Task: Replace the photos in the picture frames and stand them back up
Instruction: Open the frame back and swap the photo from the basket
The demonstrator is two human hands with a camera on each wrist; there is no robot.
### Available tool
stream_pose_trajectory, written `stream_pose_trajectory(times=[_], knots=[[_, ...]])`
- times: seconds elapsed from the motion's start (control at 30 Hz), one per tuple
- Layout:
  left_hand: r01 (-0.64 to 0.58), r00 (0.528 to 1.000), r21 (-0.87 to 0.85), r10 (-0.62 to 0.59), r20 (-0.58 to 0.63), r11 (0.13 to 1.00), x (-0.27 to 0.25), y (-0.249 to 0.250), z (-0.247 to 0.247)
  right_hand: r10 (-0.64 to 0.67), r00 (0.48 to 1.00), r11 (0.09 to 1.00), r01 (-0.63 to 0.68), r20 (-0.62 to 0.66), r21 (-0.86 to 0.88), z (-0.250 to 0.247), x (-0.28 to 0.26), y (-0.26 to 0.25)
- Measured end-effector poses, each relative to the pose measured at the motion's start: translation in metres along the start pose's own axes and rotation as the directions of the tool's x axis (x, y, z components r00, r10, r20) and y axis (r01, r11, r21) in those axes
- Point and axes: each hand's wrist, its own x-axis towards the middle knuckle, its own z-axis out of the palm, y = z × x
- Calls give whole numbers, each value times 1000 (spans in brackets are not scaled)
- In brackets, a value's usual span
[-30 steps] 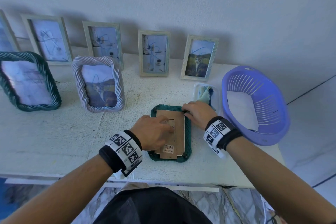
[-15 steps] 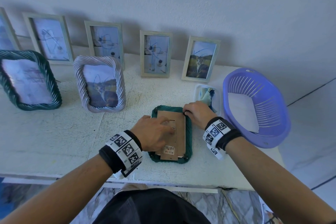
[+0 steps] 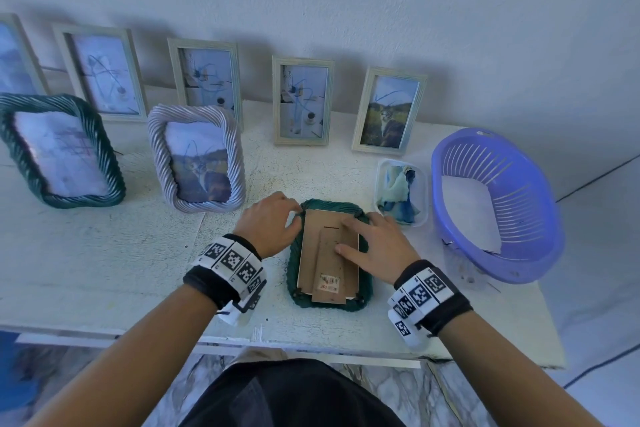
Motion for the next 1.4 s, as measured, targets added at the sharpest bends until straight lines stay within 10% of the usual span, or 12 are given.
stream_pose_trajectory(times=[0.6,0.87,1.4], knots=[[42,945,-166,15,327,985,8,2,-5,32,999,997,-32,10,73,-1,1,-6],[328,929,-652,-107,355,683,14,-7,-4,7,1000,998,-8,13,67,-1,1,-5],[183,983,-316,-172,61,931,-7,0,15,0,997,999,-3,-74,-40,3,-7,-14]])
